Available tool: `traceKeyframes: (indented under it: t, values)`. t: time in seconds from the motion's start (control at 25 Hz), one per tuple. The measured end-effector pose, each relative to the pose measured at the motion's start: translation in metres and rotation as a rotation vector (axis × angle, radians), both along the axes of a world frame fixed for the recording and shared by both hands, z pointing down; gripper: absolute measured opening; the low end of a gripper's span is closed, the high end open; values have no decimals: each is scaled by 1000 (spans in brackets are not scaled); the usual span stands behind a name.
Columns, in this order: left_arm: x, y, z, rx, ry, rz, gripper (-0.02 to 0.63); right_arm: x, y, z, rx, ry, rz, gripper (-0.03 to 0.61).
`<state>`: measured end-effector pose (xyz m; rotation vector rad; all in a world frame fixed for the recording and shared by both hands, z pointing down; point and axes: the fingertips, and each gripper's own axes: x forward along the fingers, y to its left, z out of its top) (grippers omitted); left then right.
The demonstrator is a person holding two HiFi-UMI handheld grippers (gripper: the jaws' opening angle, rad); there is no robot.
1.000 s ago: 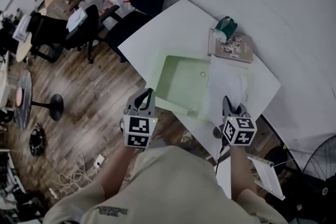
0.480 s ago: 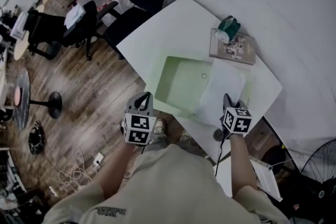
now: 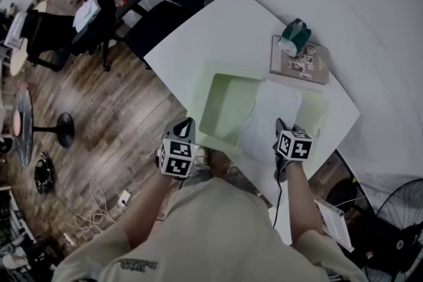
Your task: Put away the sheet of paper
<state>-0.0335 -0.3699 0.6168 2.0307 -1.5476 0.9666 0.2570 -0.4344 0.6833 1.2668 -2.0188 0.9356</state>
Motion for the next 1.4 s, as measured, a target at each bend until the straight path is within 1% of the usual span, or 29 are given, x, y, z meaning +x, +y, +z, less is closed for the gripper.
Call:
traceKeyframes:
  t: [0.16,0.4,0.6,0.76,1.16,1.28,1.4]
  values:
    - [-9,-8,13,-34,13,16,21,-23,-8,18,-55,-24,3,25]
    - [-25,-15,26,-75,31,27,21,-70,-22,31,-103,-67,-12,25]
    - [-35,-19,32,-78,38,38,23,-118,-23,45,-156,-123,-40,25]
    - [-42,-19,33,-84,45,36,21,-146,-27,52,-188,-165,-47,25]
    - [-61,-11,38,-103,54,19,23,-197,-34,68,-270,-264,-50,25]
    - [-63,-9,39,-107,55,21,21,-202,-35,70,-267,-262,-46,25]
    - [-66,-9,38,-102,57,22,23,-200,-39,67,-239,-239,-36,34]
